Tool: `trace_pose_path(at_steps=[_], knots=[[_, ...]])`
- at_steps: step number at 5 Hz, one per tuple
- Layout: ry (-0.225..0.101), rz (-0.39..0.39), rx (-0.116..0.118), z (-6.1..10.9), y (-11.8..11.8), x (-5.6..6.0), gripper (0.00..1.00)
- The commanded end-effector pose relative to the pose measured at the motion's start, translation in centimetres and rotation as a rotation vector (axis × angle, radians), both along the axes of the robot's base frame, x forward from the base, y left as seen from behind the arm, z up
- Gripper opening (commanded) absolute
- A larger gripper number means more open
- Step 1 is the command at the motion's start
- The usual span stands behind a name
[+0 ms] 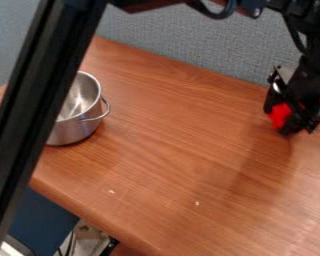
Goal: Put the red object in the metal pot
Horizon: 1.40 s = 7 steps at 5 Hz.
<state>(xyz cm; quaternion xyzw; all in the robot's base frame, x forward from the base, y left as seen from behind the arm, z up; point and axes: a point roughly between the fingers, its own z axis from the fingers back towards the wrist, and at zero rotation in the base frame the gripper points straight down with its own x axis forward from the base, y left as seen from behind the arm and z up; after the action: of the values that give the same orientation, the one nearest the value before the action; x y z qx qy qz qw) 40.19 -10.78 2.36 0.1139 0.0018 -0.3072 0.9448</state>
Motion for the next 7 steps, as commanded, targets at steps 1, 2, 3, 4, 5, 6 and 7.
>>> trace_pose_path(at_steps=[1, 2, 3, 4, 5, 6, 7], knots=[[-0.1, 0.001, -0.036, 4.7, 1.2, 0.3, 0.0], [-0.104, 0.046, -0.02, 8.8, 3.8, 1.1, 0.0], [-0.114, 0.119, -0.013, 12.8, 7.6, 2.3, 0.0], [-0.097, 0.198, -0.003, 16.0, 12.4, 2.7, 0.0], [-0.092, 0.204, -0.018, 17.0, 17.5, 2.0, 0.0], [-0.071, 0.204, -0.027, 17.3, 21.7, 0.7, 0.0], [-0.056, 0.202, -0.006, 17.9, 23.9, -2.4, 0.0]])
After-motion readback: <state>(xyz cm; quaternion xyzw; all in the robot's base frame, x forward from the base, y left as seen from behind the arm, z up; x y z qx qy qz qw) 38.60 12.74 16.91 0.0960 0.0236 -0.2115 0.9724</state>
